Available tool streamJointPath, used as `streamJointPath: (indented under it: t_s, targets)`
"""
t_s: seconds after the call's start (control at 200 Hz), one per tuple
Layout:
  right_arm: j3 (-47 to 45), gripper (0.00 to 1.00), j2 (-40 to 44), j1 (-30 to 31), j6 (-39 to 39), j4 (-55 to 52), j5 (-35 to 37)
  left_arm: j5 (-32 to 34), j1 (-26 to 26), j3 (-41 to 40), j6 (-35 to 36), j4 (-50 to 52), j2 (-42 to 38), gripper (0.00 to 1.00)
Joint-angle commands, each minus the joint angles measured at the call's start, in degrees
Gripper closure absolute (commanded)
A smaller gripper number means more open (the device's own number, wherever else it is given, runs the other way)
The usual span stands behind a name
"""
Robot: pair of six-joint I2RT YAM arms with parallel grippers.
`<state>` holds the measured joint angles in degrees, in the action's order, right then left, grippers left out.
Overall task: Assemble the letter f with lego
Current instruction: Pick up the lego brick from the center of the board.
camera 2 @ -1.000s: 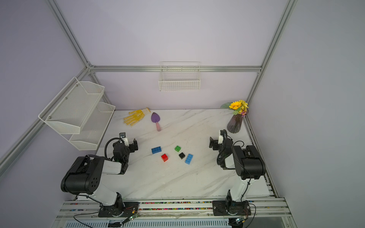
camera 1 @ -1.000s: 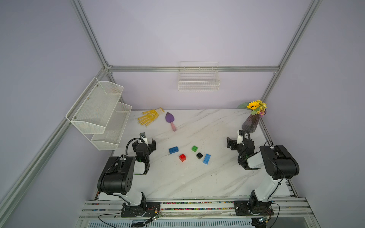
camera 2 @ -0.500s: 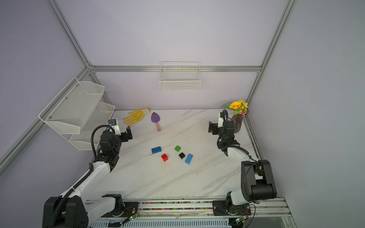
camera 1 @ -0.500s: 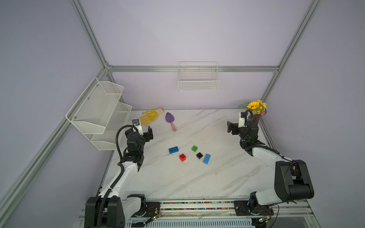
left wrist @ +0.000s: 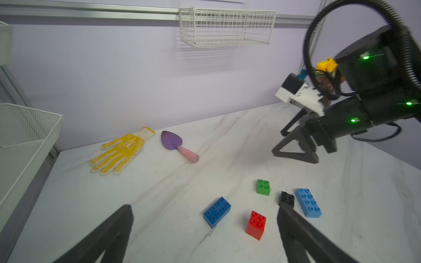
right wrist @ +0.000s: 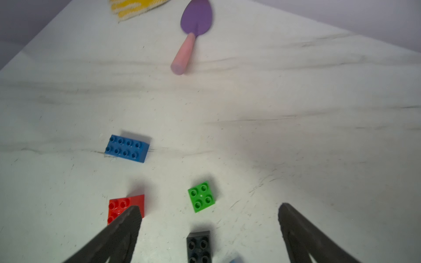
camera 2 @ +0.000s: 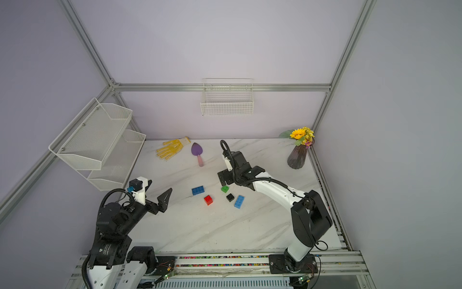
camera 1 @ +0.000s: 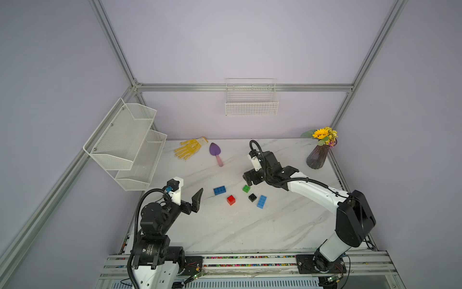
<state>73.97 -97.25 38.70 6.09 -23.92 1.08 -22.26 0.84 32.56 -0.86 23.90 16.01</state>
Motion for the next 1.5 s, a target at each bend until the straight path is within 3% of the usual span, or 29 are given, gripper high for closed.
streamJointPath:
  t_s: [0.0, 0.115, 0.215, 0.72, 0.995, 1.24, 1.495]
  targets:
    - [4.7, 0.04, -4.7, 4.3, 3.4, -12.7, 1.4, -7.8, 0.3, -1.3, -0.6, 9.2, -5.5, 0.0]
    - [7.8, 0.08, -8.6, 7.6, 4.0, -14.9, 1.2, -5.9, 0.6, -1.6, -1.2, 9.7, -8.3, 0.0]
    - [10.5, 0.13, -11.6, 9.0, 4.3, -15.9, 0.5, -8.6, 0.9, -1.7, -1.1, 9.5, -6.6, 0.0]
    - [15.4, 0.27, -17.4, 11.7, 8.5, -16.8, 1.1, -11.7, 7.7, -3.6, 0.3, 8.2, -3.6, 0.0]
    - [18.2, 0.31, -20.5, 12.4, 8.5, -18.6, 0.2, -6.9, 14.4, -3.8, -0.7, 8.1, -4.3, 0.0]
    - [18.6, 0.41, -22.5, 12.8, 9.2, -16.8, -0.8, -1.1, 22.8, -3.8, -1.9, 8.1, -3.5, 0.0]
    - [19.5, 0.51, -23.8, 13.0, 8.6, -17.5, -0.9, 0.9, 25.7, -3.8, -2.0, 8.0, -2.5, 0.0]
